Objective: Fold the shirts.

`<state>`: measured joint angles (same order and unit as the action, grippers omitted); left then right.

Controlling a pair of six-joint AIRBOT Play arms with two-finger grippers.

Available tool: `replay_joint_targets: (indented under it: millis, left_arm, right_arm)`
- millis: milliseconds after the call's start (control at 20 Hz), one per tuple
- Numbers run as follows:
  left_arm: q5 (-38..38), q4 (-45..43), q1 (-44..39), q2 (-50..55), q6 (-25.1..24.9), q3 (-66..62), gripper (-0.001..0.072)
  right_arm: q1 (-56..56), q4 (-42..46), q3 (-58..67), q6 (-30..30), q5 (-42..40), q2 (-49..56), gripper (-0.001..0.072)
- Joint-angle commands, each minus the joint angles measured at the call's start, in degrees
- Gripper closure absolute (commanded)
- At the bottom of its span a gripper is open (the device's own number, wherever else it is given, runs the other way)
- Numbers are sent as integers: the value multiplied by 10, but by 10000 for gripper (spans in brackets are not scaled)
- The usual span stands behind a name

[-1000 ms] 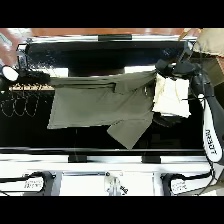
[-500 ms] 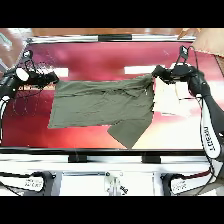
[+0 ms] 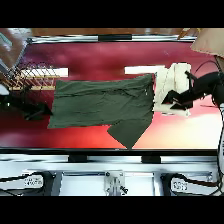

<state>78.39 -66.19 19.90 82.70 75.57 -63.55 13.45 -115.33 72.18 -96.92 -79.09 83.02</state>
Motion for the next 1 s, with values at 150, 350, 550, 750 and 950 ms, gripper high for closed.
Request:
replay_joint_targets:
  millis: [150, 350, 550, 750, 950]
  left_arm:
    - [-84, 32, 57, -14, -51, 108, -13]
    - [-130, 32, 35, 14, -55, 108, -13]
    - [-149, 33, 9, 34, -57, 108, -10]
    - [-143, 37, -4, 33, -55, 107, 636]
    - [-116, 37, -2, 23, -62, 107, 672]
  right_arm:
    - [18, -32, -108, -19, -11, -45, 94]
    - [18, -33, -108, -11, -1, -45, 94]
    - [18, -33, -108, -7, -1, -45, 94]
    - [7, -16, -127, -1, 5, -45, 93]
    - [-42, -19, -211, 3, 116, -45, 83]
